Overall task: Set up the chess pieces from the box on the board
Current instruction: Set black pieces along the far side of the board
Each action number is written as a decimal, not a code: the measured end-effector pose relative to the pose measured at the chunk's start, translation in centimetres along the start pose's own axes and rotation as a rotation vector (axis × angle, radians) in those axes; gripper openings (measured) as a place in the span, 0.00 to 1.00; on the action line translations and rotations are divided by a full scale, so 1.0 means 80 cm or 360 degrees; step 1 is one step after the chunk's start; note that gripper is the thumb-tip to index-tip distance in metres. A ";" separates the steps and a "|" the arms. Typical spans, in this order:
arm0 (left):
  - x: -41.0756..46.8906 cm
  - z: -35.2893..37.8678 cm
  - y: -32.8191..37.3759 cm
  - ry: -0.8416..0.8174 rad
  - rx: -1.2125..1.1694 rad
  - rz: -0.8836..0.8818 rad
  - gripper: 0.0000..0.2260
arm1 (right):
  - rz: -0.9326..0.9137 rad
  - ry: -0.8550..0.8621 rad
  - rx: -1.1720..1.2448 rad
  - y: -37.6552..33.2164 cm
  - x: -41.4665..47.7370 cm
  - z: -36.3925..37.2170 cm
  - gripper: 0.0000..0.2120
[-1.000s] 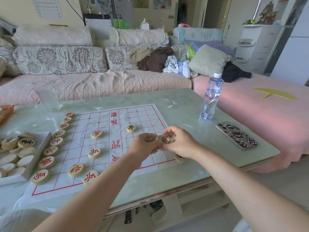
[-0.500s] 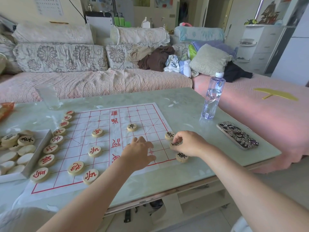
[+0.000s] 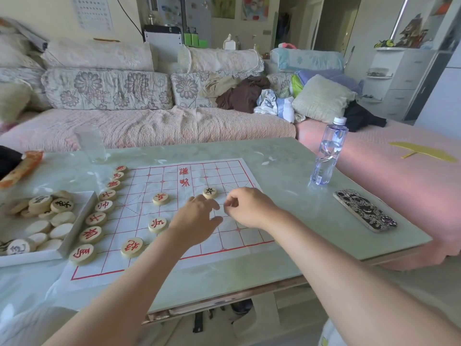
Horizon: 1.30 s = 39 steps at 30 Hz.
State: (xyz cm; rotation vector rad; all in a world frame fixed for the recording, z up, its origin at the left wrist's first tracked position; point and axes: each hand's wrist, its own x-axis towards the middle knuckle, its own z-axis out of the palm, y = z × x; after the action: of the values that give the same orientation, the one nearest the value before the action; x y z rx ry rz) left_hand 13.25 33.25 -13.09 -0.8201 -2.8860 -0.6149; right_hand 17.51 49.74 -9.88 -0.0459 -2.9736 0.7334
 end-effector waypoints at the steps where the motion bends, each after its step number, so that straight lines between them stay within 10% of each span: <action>1: -0.001 -0.009 -0.010 0.0030 -0.0011 -0.0020 0.14 | -0.0037 -0.0011 0.0026 -0.017 0.005 0.004 0.03; 25: -0.149 -0.189 -0.373 0.0133 0.0176 -0.0866 0.17 | -0.0554 -0.0291 -0.0122 -0.356 0.155 0.214 0.14; 39: -0.179 -0.194 -0.423 0.0080 0.0071 -0.0826 0.15 | -0.0396 -0.0115 -0.0390 -0.411 0.215 0.286 0.14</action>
State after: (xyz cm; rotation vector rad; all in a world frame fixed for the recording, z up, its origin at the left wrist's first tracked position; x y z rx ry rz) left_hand 7.40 -6.21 -13.55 -0.0349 -3.0529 -0.5901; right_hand -1.90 10.87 -13.55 0.3364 -3.0402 0.3477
